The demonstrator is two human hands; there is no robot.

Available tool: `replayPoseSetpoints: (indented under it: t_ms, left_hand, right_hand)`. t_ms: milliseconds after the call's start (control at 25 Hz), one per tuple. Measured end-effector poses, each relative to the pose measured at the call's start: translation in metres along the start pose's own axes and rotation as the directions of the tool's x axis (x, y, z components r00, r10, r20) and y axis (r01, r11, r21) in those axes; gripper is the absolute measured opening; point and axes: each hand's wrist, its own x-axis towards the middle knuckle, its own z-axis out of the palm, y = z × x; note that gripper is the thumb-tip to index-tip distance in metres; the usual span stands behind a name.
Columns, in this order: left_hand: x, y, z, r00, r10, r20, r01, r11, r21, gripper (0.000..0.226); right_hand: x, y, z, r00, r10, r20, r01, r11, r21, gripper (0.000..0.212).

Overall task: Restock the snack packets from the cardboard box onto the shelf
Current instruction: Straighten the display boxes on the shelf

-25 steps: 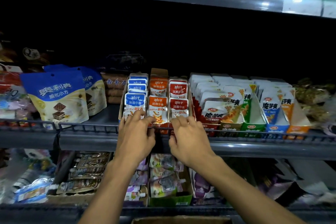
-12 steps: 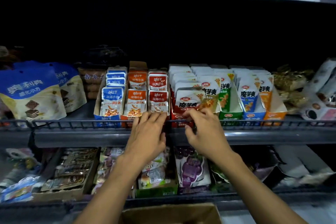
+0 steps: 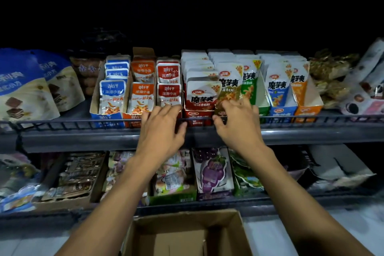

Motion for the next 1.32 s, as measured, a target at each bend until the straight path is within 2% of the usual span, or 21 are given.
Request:
replayPoseSetpoints:
  t_ms: [80, 160, 200, 280, 360, 440, 520, 600, 680, 720, 760, 840, 880, 960, 1040, 1120, 1200, 1320]
  left_hand:
    - [-0.003, 0.01, 0.002, 0.999, -0.05, -0.016, 0.049, 0.996, -0.074, 0.057]
    - [-0.001, 0.017, 0.0, 0.99, -0.133, -0.036, 0.125, 0.975, -0.183, 0.065]
    - [0.001, 0.019, -0.003, 0.984, -0.172, -0.042, 0.157, 0.958, -0.241, 0.069]
    - [0.009, 0.021, -0.007, 0.982, -0.186, -0.027, 0.168, 0.936, -0.308, 0.076]
    - [0.018, 0.023, -0.007, 0.991, -0.13, -0.011, 0.116, 0.915, -0.386, 0.069]
    - [0.025, 0.025, -0.005, 0.995, -0.091, -0.044, 0.061, 0.892, -0.448, 0.054]
    - [0.027, 0.025, -0.007, 0.992, -0.122, -0.04, 0.088, 0.872, -0.481, 0.05]
    - [0.028, 0.022, -0.013, 0.987, -0.144, 0.065, 0.155, 0.807, -0.57, 0.058]
    - [0.028, 0.019, -0.02, 0.984, -0.115, 0.137, 0.177, 0.726, -0.664, 0.069]
    - [0.03, 0.02, -0.024, 0.988, -0.096, 0.12, 0.153, 0.706, -0.692, 0.069]
    - [0.033, 0.023, -0.026, 0.994, -0.078, 0.072, 0.106, 0.709, -0.698, 0.066]
    - [0.042, 0.033, -0.028, 0.999, -0.035, -0.015, 0.017, 0.766, -0.642, 0.057]
    - [0.049, 0.039, -0.03, 0.999, -0.013, -0.051, -0.02, 0.808, -0.588, 0.054]
    - [0.07, 0.051, -0.037, 0.992, 0.079, -0.101, -0.118, 0.868, -0.483, 0.053]
    - [0.097, 0.061, -0.044, 0.981, 0.173, -0.093, -0.195, 0.911, -0.363, 0.052]
    - [0.125, 0.076, -0.046, 0.988, 0.156, 0.013, -0.147, 0.955, -0.259, 0.052]
    - [0.145, 0.092, -0.04, 0.976, 0.129, 0.177, -0.112, 0.988, -0.103, 0.056]
    - [0.158, 0.105, -0.018, 0.91, 0.16, 0.382, -0.231, 0.962, 0.147, 0.065]
  right_hand:
    - [0.001, -0.001, -0.001, 0.999, 0.027, 0.02, -0.029, 0.998, 0.06, 0.032]
    - [-0.001, 0.002, 0.001, 0.999, 0.025, -0.023, -0.023, 0.996, 0.08, 0.036]
    - [-0.001, 0.002, 0.002, 0.998, 0.029, -0.062, -0.02, 0.991, 0.134, 0.039]
    - [0.0, -0.005, 0.0, 0.989, 0.061, -0.138, -0.007, 0.933, 0.359, 0.043]
    - [0.003, -0.017, 0.0, 0.986, 0.066, -0.151, 0.015, 0.877, 0.48, 0.043]
    - [0.006, -0.021, 0.002, 0.988, 0.02, -0.151, 0.058, 0.867, 0.495, 0.042]
    - [0.011, -0.013, -0.006, 0.995, 0.005, -0.102, 0.051, 0.839, 0.542, 0.032]
    - [0.018, 0.004, -0.021, 0.992, 0.127, -0.025, -0.08, 0.753, 0.653, 0.03]
    - [0.022, 0.019, -0.031, 0.94, 0.341, 0.021, -0.253, 0.656, 0.711, 0.042]
    - [0.022, 0.021, -0.031, 0.923, 0.379, 0.067, -0.308, 0.625, 0.717, 0.05]
    - [0.022, 0.02, -0.031, 0.926, 0.352, 0.137, -0.337, 0.607, 0.719, 0.058]
    - [0.019, 0.012, -0.031, 0.931, 0.258, 0.258, -0.364, 0.608, 0.705, 0.066]
    - [0.019, 0.013, -0.031, 0.924, 0.257, 0.282, -0.381, 0.582, 0.718, 0.067]
    - [0.022, 0.016, -0.028, 0.914, 0.312, 0.259, -0.393, 0.526, 0.754, 0.069]
    - [0.026, 0.014, -0.027, 0.929, 0.254, 0.269, -0.368, 0.554, 0.747, 0.075]
    - [0.029, 0.016, -0.025, 0.94, 0.174, 0.295, -0.341, 0.551, 0.761, 0.078]
    - [0.032, 0.021, -0.031, 0.938, 0.158, 0.307, -0.344, 0.507, 0.79, 0.075]
    - [0.036, 0.034, -0.031, 0.944, 0.152, 0.295, -0.329, 0.541, 0.774, 0.07]
